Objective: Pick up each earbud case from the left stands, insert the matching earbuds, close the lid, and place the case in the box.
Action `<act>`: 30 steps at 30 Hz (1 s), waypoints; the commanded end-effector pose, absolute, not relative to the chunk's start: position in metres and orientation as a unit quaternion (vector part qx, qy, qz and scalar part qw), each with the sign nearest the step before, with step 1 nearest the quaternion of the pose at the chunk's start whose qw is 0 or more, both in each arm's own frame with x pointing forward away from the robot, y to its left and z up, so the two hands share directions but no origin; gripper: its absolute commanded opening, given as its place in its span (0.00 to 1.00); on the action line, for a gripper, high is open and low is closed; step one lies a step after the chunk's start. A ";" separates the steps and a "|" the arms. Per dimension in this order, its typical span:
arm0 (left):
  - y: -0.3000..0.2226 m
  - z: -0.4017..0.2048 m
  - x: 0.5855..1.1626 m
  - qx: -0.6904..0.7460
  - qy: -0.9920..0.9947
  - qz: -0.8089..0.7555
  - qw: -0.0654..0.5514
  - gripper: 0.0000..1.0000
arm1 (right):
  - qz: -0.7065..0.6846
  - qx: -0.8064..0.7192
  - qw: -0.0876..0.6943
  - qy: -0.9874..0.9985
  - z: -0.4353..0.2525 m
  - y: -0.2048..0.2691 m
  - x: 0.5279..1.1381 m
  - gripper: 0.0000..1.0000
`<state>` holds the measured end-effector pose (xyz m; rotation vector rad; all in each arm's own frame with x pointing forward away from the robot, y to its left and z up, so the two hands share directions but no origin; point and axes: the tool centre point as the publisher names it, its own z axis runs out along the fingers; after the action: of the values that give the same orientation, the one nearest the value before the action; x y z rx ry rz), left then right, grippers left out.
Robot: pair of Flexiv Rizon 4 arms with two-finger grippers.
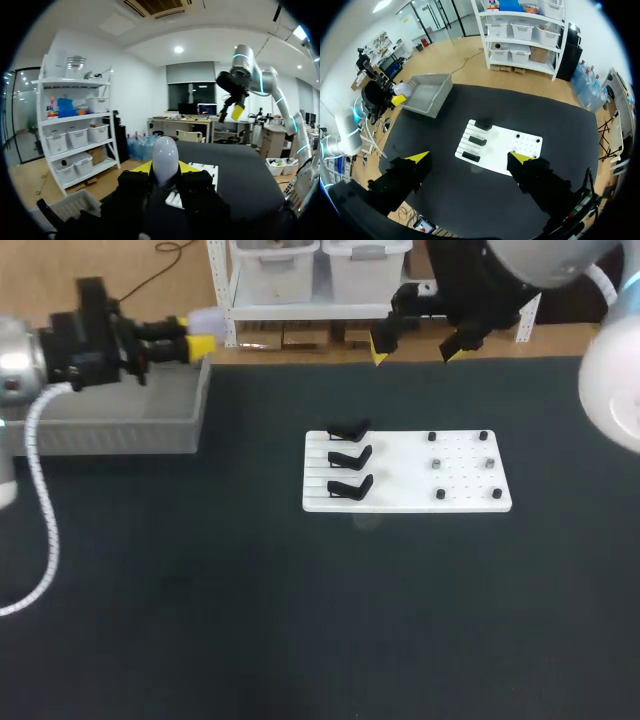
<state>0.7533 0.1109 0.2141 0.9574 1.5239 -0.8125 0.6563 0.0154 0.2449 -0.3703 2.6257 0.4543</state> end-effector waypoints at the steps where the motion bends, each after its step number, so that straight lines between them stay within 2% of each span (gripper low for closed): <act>1: 0.148 0.223 0.762 0.354 0.679 -0.283 0.577 0.00 | 0.170 -0.124 0.272 0.939 0.243 0.014 0.653 1.00; 14: 0.262 0.185 0.853 0.309 0.768 -0.190 0.528 0.00 | 0.170 -0.124 0.272 0.939 0.243 0.014 0.653 1.00; 25: 0.307 0.152 0.867 0.310 0.785 -0.191 0.501 0.00 | 0.170 -0.124 0.272 0.939 0.243 0.014 0.653 1.00; 26: 0.309 0.152 0.866 0.313 0.785 -0.192 0.499 0.26 | 0.170 -0.124 0.272 0.939 0.243 0.014 0.653 1.00; 27: 0.310 0.153 0.865 0.315 0.784 -0.197 0.498 1.00 | 0.170 -0.124 0.272 0.939 0.243 0.014 0.653 1.00; 30: 0.313 0.154 0.862 0.315 0.784 -0.190 0.499 1.00 | 0.170 -0.124 0.272 0.939 0.243 0.014 0.653 1.00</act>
<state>0.8632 0.3083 0.1490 0.7214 1.8893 -0.4064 0.6548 0.0150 0.2443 -0.3397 2.5361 0.4588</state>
